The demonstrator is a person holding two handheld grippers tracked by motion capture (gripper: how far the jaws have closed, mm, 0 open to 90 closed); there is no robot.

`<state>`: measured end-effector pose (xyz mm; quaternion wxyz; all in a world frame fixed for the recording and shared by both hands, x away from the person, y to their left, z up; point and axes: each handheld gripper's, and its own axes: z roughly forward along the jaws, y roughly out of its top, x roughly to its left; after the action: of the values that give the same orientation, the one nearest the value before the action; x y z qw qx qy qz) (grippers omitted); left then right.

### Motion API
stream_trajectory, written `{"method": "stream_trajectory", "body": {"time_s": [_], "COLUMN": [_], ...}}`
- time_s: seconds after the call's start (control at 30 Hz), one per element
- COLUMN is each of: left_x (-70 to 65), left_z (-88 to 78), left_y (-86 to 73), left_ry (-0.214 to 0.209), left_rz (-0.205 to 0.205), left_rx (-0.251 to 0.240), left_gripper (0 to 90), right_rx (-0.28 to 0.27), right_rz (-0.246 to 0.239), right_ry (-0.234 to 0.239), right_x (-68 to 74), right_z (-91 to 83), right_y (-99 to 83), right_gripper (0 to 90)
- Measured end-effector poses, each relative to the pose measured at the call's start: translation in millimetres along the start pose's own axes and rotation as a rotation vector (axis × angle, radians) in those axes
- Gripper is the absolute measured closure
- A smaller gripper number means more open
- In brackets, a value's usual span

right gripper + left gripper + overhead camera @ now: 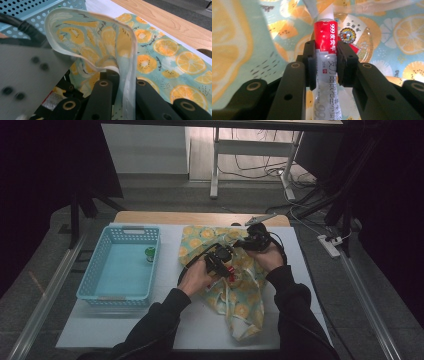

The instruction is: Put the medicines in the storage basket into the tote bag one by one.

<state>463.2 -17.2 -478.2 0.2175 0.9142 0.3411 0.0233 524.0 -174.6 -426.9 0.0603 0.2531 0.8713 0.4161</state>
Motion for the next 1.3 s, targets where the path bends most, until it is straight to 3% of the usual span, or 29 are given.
{"method": "stream_trajectory", "body": {"time_s": [0.17, 0.5, 0.6, 0.77, 0.93, 1.03, 1.13, 1.23, 1.3], "left_x": [2.2, 6.8, 5.6, 7.4, 5.3, 4.3, 8.5, 13.9, 14.1], "left_z": [-3.9, -4.4, -2.5, 4.5, -2.3, -15.2, -27.8, -33.5, -33.3], "left_y": [-3.5, -3.0, 0.8, 3.4, -2.4, -11.9, -24.4, -35.6, -42.1], "left_ry": [-0.019, 0.017, 0.063, 0.078, 0.064, 0.028, 0.033, 0.007, 0.014], "left_rz": [0.027, -0.015, 0.010, 0.047, 0.075, 0.068, 0.044, 0.006, -0.003], "left_rx": [0.011, -0.026, -0.047, -0.075, -0.116, -0.145, -0.156, -0.145, -0.127], "left_gripper": [71.5, 71.4, 71.3, 69.1, 49.9, 43.9, 43.1, 44.0, 45.1], "right_rx": [0.003, -0.005, -0.006, -0.004, -0.003, -0.005, -0.011, -0.012, -0.012], "right_rz": [0.009, 0.015, 0.008, 0.010, 0.015, 0.017, 0.019, 0.019, 0.016], "right_ry": [-0.016, -0.006, -0.003, -0.011, -0.013, -0.014, -0.015, -0.015, -0.014], "right_x": [-3.3, -1.8, -0.1, -1.4, -3.2, -3.9, -4.4, -3.8, -2.4], "right_z": [-2.0, -3.5, -2.4, -1.6, -1.7, -2.9, -3.8, -3.8, -3.3], "right_y": [-0.7, -1.1, 0.3, 0.0, -2.3, -3.4, -4.2, -3.5, -2.3], "right_gripper": [90.0, 90.0, 90.0, 90.0, 90.0, 90.0, 90.0, 90.0, 90.0]}}
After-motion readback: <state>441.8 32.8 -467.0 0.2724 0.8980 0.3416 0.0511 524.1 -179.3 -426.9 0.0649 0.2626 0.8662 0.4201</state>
